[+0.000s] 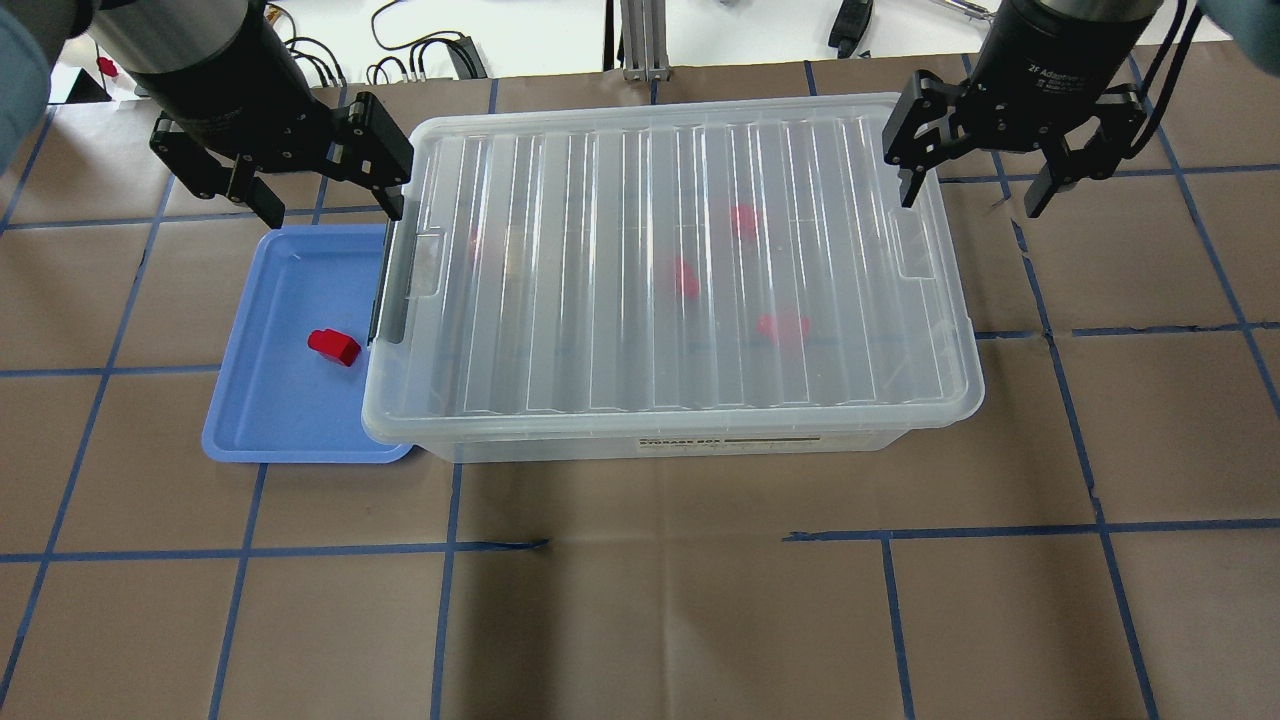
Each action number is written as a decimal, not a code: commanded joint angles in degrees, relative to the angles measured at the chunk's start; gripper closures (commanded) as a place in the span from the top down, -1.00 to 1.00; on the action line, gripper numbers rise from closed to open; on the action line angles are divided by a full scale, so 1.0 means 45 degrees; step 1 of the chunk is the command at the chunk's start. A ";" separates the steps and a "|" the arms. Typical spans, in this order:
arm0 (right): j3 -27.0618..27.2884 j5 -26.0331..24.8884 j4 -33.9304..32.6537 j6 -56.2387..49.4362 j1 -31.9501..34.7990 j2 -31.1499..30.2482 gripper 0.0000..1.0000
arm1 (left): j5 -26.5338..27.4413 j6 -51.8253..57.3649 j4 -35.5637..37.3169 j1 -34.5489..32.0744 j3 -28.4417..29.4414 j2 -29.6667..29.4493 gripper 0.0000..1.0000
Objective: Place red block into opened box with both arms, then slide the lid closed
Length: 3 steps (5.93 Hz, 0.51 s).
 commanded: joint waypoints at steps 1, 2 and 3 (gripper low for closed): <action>-0.0005 -0.0134 -0.0063 0.0008 0.0002 0.0037 1.00 | 0.0013 0.0000 0.0000 0.0008 0.0000 0.0000 0.97; 0.0014 -0.0136 -0.0102 0.0086 0.0002 0.0038 1.00 | 0.0014 0.0000 0.0000 0.0008 0.0000 0.0000 0.97; -0.0025 -0.0136 -0.0122 0.0125 0.0002 0.0057 1.00 | 0.0014 0.0000 0.0000 -0.0012 0.0000 0.0000 0.97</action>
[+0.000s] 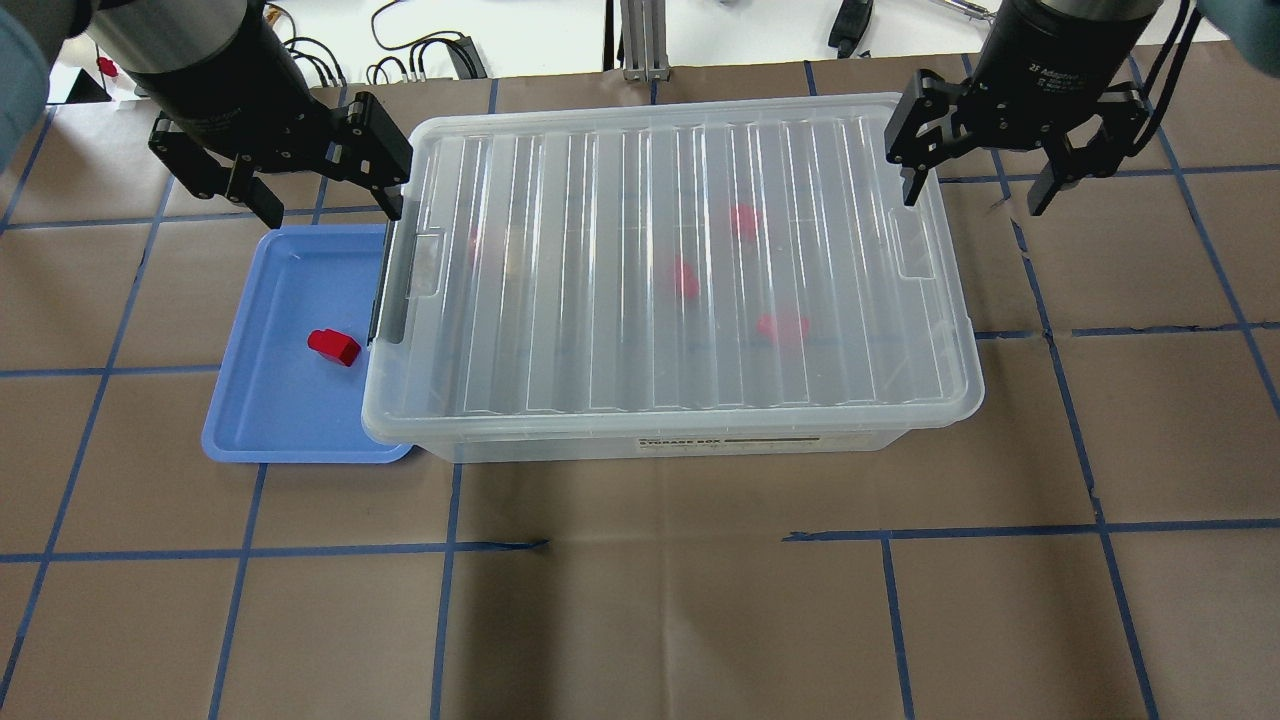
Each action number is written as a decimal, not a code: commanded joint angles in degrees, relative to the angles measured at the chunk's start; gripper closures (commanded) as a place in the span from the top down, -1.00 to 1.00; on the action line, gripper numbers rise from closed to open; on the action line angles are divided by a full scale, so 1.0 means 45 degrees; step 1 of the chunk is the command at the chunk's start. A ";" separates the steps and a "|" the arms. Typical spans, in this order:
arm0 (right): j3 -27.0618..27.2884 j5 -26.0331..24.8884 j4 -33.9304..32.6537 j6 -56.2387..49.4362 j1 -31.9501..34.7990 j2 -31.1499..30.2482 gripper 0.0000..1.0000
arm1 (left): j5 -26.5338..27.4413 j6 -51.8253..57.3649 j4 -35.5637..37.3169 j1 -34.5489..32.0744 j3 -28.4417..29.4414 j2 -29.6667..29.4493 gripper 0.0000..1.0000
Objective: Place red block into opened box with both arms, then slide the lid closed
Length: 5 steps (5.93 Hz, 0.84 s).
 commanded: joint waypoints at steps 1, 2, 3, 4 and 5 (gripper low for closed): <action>0.0018 0.0070 -0.0063 0.0005 0.0001 0.0111 1.00 | 0.0001 0.0000 -0.0020 -0.0015 0.0000 0.0000 0.97; 0.0038 0.0032 -0.0431 -0.0479 -0.0077 0.0267 1.00 | 0.0001 0.0000 0.0000 -0.0015 0.0000 0.0000 0.97; 0.0057 -0.0510 -0.1073 -0.1470 -0.0426 0.0829 1.00 | 0.0001 0.0000 0.0000 -0.0015 0.0000 0.0000 0.97; 0.0077 -0.0458 -0.1156 -0.1925 -0.1377 0.1299 1.00 | 0.0001 0.0000 0.0000 -0.0015 0.0000 0.0000 0.97; 0.0464 -0.0399 -0.1505 -0.2838 -0.1869 0.1613 1.00 | 0.0001 0.0000 -0.0020 -0.0015 -0.0020 0.0000 0.97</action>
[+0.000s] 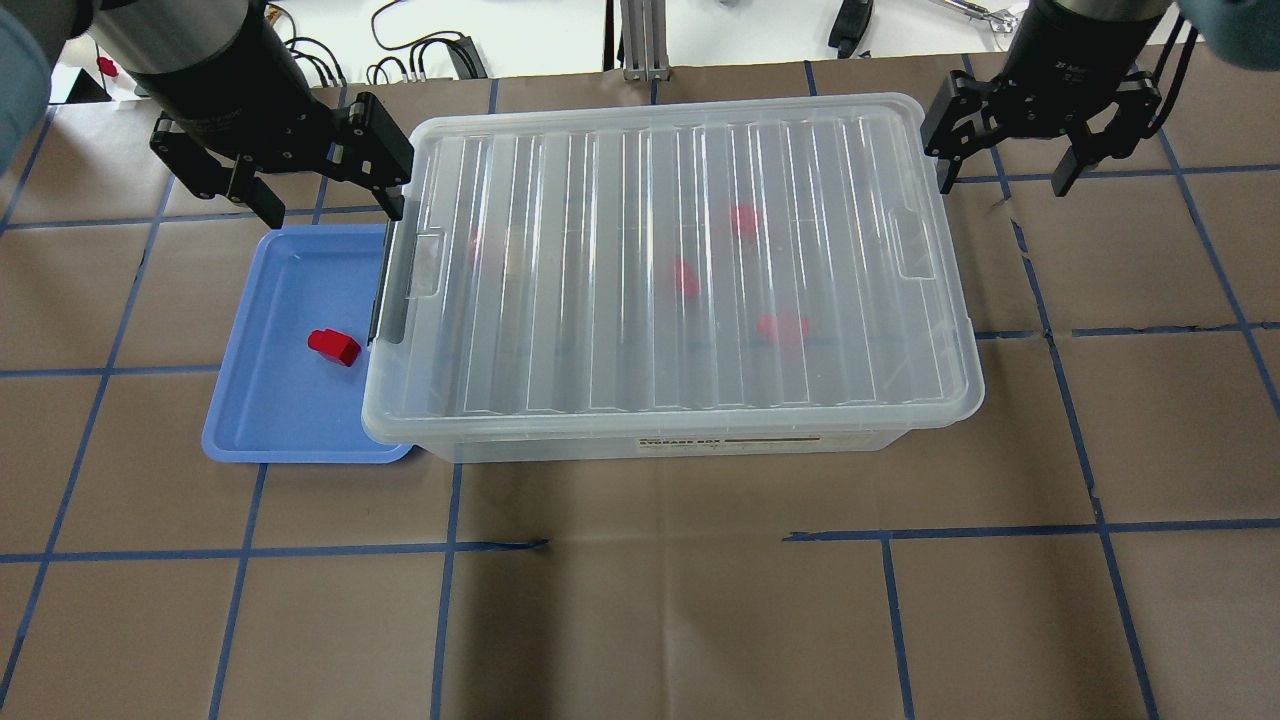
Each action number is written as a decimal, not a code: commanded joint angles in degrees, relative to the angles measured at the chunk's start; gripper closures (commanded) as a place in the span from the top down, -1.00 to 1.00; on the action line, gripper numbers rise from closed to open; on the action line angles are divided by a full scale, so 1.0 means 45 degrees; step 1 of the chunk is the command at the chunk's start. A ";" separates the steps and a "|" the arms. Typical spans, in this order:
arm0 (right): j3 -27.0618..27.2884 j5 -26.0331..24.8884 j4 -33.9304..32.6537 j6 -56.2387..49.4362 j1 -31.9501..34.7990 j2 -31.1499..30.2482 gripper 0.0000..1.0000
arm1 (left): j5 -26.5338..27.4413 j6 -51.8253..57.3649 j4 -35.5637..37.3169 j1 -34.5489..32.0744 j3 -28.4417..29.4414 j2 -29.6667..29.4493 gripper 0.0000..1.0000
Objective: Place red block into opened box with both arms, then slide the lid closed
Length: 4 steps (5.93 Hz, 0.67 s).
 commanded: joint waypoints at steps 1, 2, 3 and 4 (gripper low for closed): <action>0.1338 0.0077 -0.1363 -0.0906 -0.0609 0.0436 1.00 | -0.0058 0.0116 0.0005 0.0059 -0.0013 -0.0020 0.97; 0.2257 0.0329 -0.2224 -0.0849 -0.0512 0.0224 1.00 | -0.0001 0.0330 -0.0014 0.0098 0.0006 -0.0021 0.97; 0.2440 0.0853 -0.2291 -0.0887 -0.0473 0.0300 1.00 | 0.0000 0.0332 -0.0053 0.0098 0.0006 -0.0021 0.97; 0.2442 0.0858 -0.2292 -0.0888 -0.0472 0.0397 1.00 | 0.0000 0.0931 -0.0053 0.0098 0.0006 -0.0040 0.97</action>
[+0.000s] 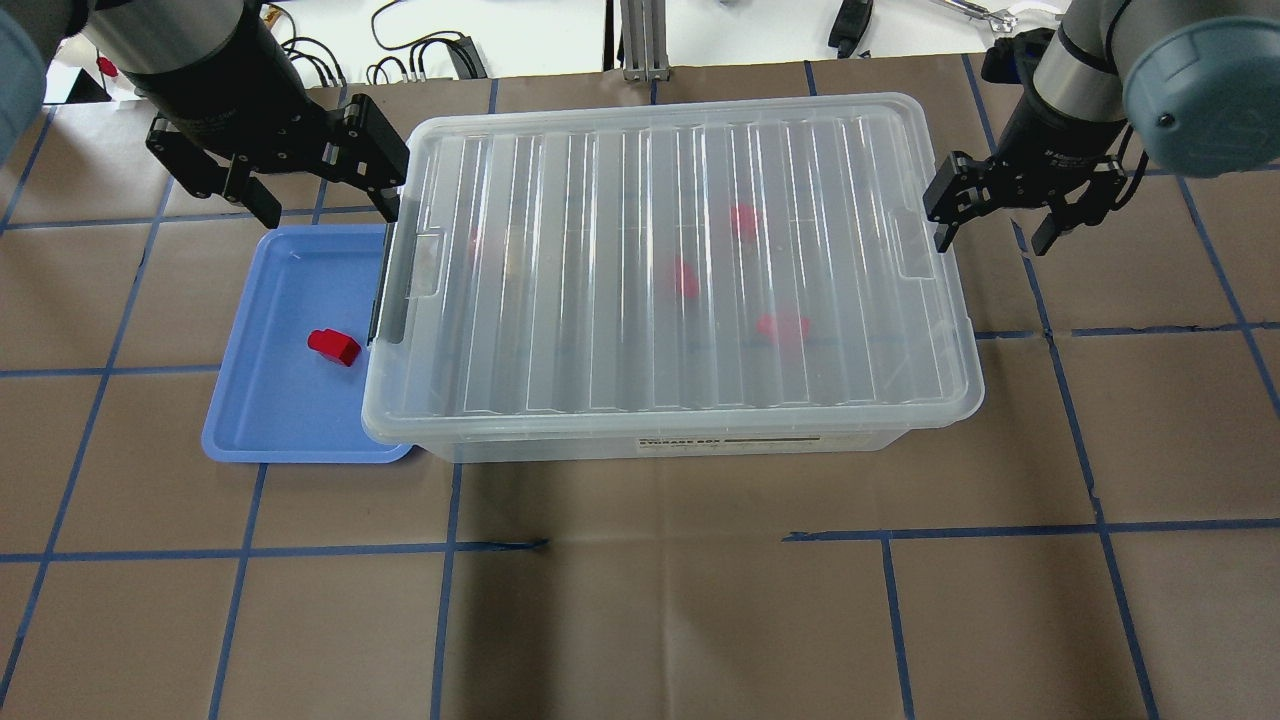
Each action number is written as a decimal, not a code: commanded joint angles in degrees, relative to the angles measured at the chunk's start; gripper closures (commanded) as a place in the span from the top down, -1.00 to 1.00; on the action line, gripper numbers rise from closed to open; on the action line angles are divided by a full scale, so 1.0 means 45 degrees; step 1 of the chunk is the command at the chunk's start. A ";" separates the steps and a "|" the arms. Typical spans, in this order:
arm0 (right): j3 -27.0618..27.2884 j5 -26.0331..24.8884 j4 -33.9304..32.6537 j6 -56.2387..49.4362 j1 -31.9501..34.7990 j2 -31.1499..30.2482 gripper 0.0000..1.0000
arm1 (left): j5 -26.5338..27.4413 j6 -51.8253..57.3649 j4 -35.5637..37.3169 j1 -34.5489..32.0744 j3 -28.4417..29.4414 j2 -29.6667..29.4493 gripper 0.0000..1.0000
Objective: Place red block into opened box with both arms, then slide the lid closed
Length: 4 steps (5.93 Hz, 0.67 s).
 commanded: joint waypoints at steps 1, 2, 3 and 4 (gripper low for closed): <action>0.0174 0.0023 -0.0163 -0.0128 0.0013 0.0152 1.00 | -0.0016 0.1705 -0.0088 -0.0014 -0.0037 -0.0070 0.97; 0.0310 -0.0075 -0.0203 -0.0245 -0.0006 0.0385 1.00 | -0.0036 0.3110 -0.0069 0.0025 -0.0308 -0.0129 0.97; 0.0543 -0.0057 -0.0222 -0.0227 -0.0007 0.0407 1.00 | -0.0036 0.5077 0.0066 0.0160 -0.0408 -0.0168 0.97; 0.0584 -0.0192 -0.0474 -0.0285 -0.0007 0.0426 1.00 | -0.0055 0.7746 0.0068 0.0607 -0.0486 -0.0323 0.97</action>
